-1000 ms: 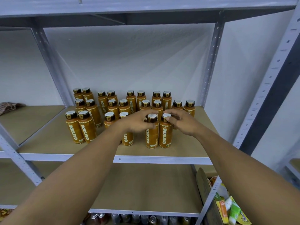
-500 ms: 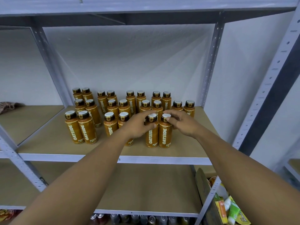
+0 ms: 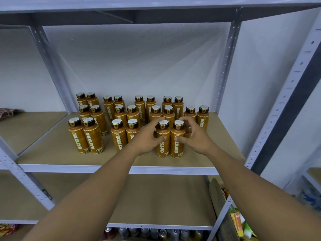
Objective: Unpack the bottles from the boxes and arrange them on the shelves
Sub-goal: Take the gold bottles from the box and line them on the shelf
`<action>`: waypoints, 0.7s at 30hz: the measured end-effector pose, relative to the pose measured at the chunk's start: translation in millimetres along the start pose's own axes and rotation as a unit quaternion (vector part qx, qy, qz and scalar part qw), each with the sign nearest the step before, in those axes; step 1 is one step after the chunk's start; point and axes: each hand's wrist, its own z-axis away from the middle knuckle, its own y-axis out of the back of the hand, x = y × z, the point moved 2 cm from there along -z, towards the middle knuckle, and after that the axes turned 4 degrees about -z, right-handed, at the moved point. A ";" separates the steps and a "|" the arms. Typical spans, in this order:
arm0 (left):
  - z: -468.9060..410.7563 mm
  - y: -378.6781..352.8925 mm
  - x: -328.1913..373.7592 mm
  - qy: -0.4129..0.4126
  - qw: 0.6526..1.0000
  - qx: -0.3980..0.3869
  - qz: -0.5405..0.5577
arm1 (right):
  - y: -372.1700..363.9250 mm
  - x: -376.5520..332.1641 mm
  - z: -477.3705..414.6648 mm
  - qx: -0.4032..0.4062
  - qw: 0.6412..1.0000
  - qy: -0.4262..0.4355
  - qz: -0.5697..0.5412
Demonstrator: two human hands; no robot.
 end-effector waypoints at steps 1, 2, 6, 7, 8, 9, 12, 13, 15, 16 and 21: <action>0.4 -1.0 -1.0 -0.001 1.000 0.004 0.002 | -0.7 -0.1 0.6 0.004 1.000 0.002 -0.002; 0.8 -2.0 -1.8 -0.003 1.000 0.008 0.003 | -1.1 -0.4 0.9 0.007 1.000 0.002 0.000; 0.8 -4.7 -2.9 -0.004 1.000 0.015 0.000 | -2.5 -1.2 2.2 0.009 1.000 0.002 0.007; 0.9 -5.2 -2.9 -0.003 1.000 0.016 -0.002 | -2.7 -1.4 2.5 0.010 1.000 0.004 0.006; 1.0 -5.4 -3.0 -0.002 1.000 0.017 -0.004 | -2.7 -1.0 2.6 0.010 1.000 0.004 0.005; 1.1 -5.5 -3.1 -0.001 1.000 0.017 -0.006 | -2.9 -1.0 2.8 0.010 1.000 0.003 0.002; 0.8 -5.2 -3.2 0.001 1.000 0.012 -0.004 | -3.0 -0.8 3.2 0.008 1.000 0.002 -0.003; 0.8 -4.6 -2.6 0.002 1.000 0.010 -0.004 | -3.0 -1.4 2.9 0.007 1.000 0.004 -0.002; 0.4 -2.9 -2.1 0.005 1.000 0.007 -0.007 | -2.6 -2.4 1.6 0.003 1.000 0.004 0.003; 0.1 -2.0 -2.1 0.007 1.000 0.005 -0.011 | -2.2 -2.9 0.8 0.001 1.000 0.004 0.008; -1.5 2.1 -0.4 0.016 0.999 -0.013 -0.034 | 1.8 -7.7 -3.6 -0.009 0.998 0.010 0.059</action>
